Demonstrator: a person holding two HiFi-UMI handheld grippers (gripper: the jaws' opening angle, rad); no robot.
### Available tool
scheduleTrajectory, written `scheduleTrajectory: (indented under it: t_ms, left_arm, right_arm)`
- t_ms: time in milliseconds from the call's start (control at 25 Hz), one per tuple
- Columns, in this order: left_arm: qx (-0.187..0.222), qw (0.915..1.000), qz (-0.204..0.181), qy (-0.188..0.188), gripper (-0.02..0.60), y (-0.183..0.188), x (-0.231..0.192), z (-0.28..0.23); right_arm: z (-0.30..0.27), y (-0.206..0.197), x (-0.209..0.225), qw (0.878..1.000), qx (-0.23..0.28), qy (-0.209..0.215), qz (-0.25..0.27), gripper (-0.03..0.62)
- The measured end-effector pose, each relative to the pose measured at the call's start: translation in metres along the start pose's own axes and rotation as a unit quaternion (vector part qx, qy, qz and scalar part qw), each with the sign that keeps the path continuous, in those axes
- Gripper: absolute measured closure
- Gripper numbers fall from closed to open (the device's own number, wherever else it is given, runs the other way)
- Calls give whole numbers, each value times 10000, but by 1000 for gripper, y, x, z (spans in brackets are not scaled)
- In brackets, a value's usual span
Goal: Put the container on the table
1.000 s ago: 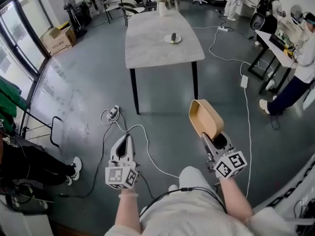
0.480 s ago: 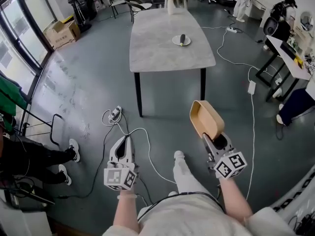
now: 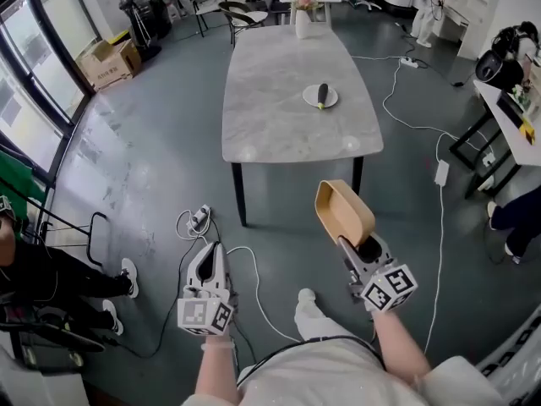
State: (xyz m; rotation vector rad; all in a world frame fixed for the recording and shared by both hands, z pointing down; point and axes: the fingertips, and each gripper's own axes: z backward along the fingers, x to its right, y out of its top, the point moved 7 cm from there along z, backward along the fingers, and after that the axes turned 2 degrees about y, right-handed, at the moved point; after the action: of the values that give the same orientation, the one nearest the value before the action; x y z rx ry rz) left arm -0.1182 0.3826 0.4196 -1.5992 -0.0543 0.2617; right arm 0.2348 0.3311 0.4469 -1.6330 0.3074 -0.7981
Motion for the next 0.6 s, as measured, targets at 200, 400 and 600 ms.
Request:
scheduleTrajectory:
  t_ms: [200,400,600]
  left_arm:
    - [42,9999,-16,98,575,3,-11,-48]
    - [102,9998,-43,182,575,6,-16,-92]
    - [25,9998,-37,194,575,-1,-22,-125]
  right_arm:
    - [-44,13,29,9998,-69,173,16,375]
    - [-81,25,59,9996,-58,290,-5,375]
    - [-107,24,79,9993,-104,334,-107,375]
